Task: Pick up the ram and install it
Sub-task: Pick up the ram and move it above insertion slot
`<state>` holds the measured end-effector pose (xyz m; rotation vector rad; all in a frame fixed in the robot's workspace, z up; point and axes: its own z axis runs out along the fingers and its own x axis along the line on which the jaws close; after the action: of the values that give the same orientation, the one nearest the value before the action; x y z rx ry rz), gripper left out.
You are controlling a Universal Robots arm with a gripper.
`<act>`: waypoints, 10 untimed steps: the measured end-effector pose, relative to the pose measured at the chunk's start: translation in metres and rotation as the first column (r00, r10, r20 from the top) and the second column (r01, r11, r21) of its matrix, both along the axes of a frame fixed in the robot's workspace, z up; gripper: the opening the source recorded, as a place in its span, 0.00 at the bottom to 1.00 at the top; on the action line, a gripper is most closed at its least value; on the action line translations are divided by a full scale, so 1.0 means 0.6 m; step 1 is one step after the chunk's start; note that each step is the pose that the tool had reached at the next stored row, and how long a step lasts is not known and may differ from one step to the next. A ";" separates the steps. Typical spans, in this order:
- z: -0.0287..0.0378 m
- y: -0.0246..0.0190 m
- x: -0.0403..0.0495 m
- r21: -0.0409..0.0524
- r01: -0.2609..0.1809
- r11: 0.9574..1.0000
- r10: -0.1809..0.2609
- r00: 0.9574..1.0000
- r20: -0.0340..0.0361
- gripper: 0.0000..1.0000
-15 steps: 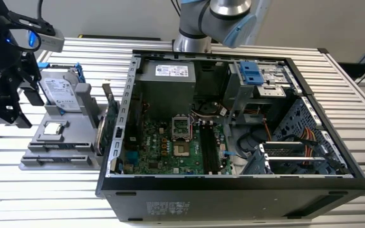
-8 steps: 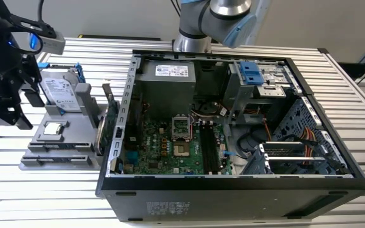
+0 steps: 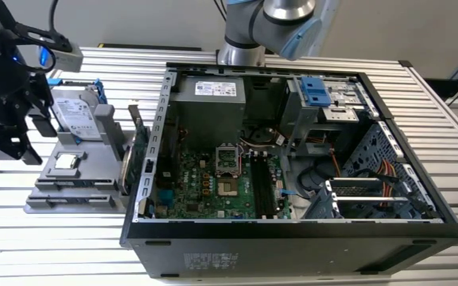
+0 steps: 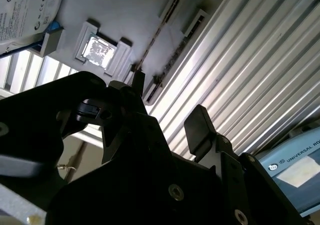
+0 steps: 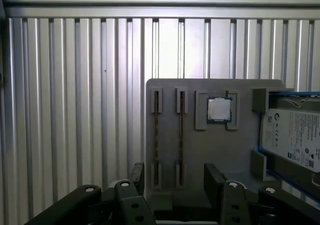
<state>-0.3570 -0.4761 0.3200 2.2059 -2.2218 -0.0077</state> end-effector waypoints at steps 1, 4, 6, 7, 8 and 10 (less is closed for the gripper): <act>-0.001 -0.0005 0.000 0.000 0.000 1.000 0.000 1.000 0.000 1.00; -0.004 -0.0020 0.000 0.000 0.000 1.000 0.000 1.000 0.000 1.00; -0.006 -0.0027 0.000 0.000 0.000 1.000 0.000 1.000 -0.001 1.00; -0.008 -0.0031 0.000 0.000 0.000 1.000 0.000 1.000 -0.001 1.00; -0.009 -0.0033 0.000 0.000 0.000 1.000 0.000 1.000 -0.001 1.00; -0.012 -0.0035 0.000 0.000 0.000 1.000 0.000 1.000 -0.001 1.00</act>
<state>-0.3570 -0.4782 0.3130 2.2054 -2.2214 -0.0089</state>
